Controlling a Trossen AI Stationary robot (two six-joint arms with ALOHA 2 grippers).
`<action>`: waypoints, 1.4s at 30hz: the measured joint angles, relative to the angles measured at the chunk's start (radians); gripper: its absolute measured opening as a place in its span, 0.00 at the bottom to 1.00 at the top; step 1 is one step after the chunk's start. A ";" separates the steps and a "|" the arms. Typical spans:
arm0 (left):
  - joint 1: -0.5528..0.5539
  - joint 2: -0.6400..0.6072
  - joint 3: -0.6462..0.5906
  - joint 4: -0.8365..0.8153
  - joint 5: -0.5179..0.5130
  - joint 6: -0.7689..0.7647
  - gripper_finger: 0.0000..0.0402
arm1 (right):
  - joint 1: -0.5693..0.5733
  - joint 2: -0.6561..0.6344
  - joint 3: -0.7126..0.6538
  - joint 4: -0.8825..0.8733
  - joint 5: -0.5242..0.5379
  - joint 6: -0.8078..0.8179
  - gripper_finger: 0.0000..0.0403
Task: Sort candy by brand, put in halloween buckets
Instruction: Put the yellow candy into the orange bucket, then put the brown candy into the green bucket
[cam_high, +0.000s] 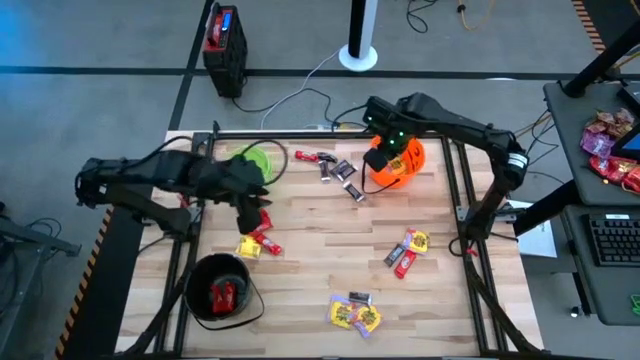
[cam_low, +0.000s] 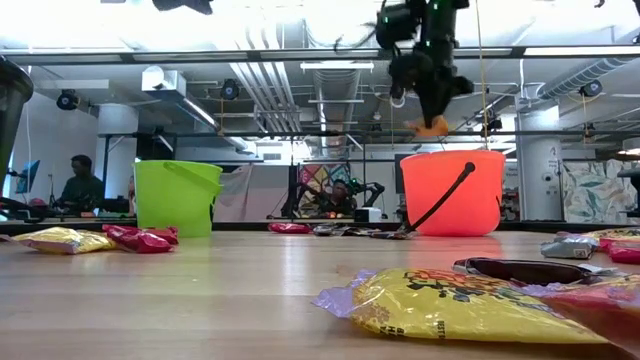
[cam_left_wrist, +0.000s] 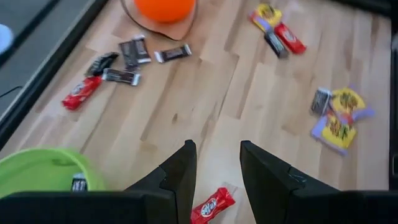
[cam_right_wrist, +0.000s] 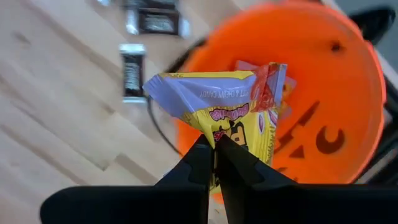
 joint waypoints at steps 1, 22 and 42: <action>0.016 0.012 0.000 0.004 0.020 0.030 0.27 | -0.004 0.001 -0.016 0.008 0.003 0.006 0.03; 0.088 0.126 0.000 0.081 0.076 0.181 0.27 | -0.046 -0.002 -0.107 0.053 0.092 0.022 0.37; 0.127 0.091 0.000 0.087 0.180 0.456 0.27 | 0.661 -0.212 -0.171 0.011 -0.142 1.051 0.44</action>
